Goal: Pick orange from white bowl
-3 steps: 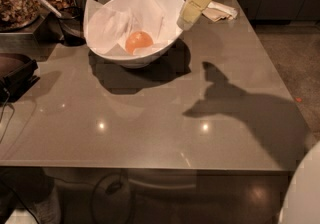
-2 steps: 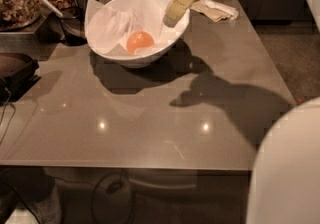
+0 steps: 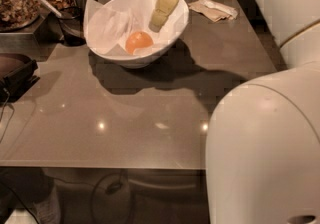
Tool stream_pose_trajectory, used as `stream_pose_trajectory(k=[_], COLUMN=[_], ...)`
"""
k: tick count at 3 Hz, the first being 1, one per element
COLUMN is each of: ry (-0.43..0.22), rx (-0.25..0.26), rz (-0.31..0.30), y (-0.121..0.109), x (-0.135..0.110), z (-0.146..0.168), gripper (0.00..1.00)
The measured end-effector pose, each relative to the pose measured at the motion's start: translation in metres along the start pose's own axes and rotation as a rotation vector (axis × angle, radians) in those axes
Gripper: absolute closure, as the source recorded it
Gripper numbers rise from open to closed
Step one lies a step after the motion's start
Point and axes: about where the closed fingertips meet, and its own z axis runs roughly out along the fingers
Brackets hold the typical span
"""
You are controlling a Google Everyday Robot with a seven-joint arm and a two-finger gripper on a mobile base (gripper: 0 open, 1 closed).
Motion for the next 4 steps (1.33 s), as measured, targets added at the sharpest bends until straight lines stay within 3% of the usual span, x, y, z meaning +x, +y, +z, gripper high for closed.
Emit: stream_pose_trajectory(k=[1,2,3,4], ry=[0.036,0.06,0.083,0.105], rx=[-0.003,-0.01,-0.006,-0.007], rz=[0.025,0.04,0.015,-0.038], y=[-0.002,0.001,0.003,0.004], x=[0.004,0.006,0.003,-0.004], z=[0.017,0.03,0.039,0.045], gripper=[0.2,0.19,0.19,0.37])
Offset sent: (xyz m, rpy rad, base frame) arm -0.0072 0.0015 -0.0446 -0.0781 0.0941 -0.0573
